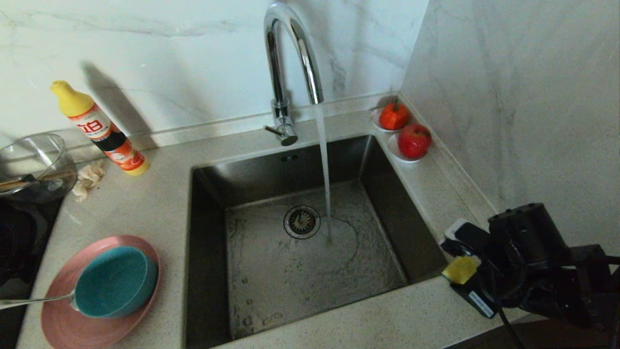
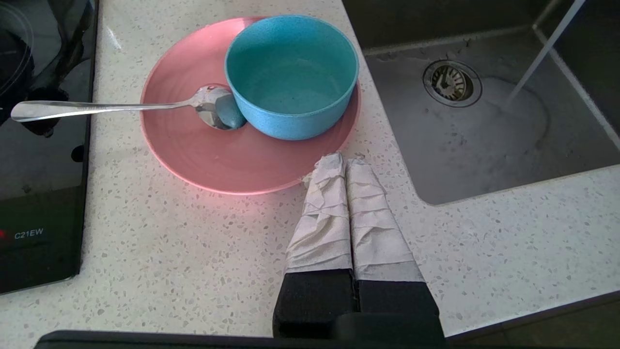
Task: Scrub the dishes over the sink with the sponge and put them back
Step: Rinse the spoon
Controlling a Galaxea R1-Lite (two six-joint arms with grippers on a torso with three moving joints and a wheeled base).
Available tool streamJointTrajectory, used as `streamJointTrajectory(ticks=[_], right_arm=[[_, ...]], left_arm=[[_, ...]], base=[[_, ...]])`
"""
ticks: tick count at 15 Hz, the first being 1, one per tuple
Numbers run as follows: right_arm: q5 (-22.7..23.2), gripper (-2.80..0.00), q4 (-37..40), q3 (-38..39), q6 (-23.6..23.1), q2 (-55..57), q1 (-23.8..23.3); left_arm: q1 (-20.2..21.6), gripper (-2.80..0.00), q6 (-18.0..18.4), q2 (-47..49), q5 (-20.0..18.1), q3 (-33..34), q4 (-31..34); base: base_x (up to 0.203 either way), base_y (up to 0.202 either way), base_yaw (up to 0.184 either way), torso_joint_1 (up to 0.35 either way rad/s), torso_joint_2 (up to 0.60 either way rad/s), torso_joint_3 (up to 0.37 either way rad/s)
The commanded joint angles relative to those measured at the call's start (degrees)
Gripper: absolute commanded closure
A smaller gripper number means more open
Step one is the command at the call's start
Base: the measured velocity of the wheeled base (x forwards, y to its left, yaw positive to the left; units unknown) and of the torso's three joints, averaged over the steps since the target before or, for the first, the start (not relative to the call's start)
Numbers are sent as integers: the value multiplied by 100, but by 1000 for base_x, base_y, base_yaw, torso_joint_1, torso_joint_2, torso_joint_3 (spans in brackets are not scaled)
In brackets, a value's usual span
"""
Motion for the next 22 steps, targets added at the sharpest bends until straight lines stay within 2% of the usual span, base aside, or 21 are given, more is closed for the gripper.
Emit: streamJointTrajectory(ticks=[1,10,13,18,20,22], right_arm=[[-21,-280,-26,-14,-24,-16,-26],[29,-280,1282,70,83,-926,-36],[176,-280,1341,99,365,-908,-36],[303,-280,1334,191,476,-760,-36],[312,-280,1297,213,749,-721,-36],[360,-280,1285,218,775,-656,-36]], left_arm=[[0,0,0,-10,0,-3,1],[0,0,0,-10,0,-3,1],[0,0,0,-10,0,-2,1],[0,0,0,-10,0,-3,1],[0,0,0,-10,-8,-3,1],[0,0,0,-10,0,-3,1]], base=[[0,0,0,0,0,0],[0,0,0,5,0,-1],[0,0,0,0,0,0],[0,0,0,0,0,0],[0,0,0,0,0,0],[0,0,0,0,0,0]])
